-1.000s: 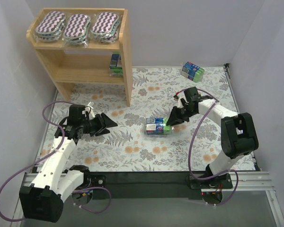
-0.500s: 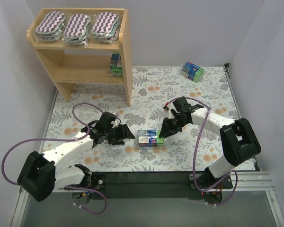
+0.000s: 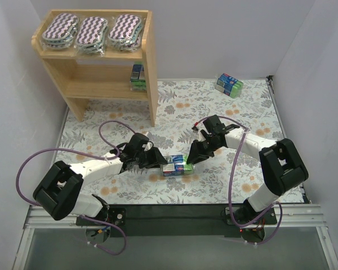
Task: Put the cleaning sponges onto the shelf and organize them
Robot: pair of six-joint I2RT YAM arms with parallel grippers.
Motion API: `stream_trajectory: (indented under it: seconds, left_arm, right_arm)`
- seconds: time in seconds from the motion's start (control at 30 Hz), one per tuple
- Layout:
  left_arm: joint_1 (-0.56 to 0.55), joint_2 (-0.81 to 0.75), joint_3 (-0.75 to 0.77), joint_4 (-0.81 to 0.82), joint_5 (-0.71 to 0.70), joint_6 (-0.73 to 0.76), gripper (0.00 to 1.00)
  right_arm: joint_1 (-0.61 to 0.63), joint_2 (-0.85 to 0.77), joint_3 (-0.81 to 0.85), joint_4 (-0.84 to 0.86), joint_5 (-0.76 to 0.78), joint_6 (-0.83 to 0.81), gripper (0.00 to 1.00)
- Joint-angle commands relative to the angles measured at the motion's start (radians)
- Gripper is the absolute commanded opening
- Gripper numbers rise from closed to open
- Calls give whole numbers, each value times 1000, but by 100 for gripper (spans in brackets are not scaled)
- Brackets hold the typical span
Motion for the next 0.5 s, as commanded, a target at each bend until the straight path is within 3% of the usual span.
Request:
stream_trajectory:
  seconds: [0.0, 0.1, 0.17, 0.33, 0.43, 0.47]
  left_arm:
    - [-5, -5, -45, 55, -11, 28, 35]
    - [-5, -16, -50, 65, 0, 27, 13]
    - [-5, -37, -54, 53, -6, 31, 0]
    - [5, -187, -35, -82, -69, 4, 0]
    - [28, -321, 8, -314, -144, -76, 0]
    - [35, -357, 43, -368, -171, -105, 0]
  right_arm:
    - [2, 6, 40, 15, -29, 6, 31]
    - [3, -8, 51, 4, -27, 6, 38]
    - [2, -27, 64, -15, -22, 9, 48]
    - [-35, -85, 114, -100, 30, 16, 80]
    - [-102, -158, 133, -137, 53, 35, 99]
    - [-142, -193, 141, -155, 57, 35, 99]
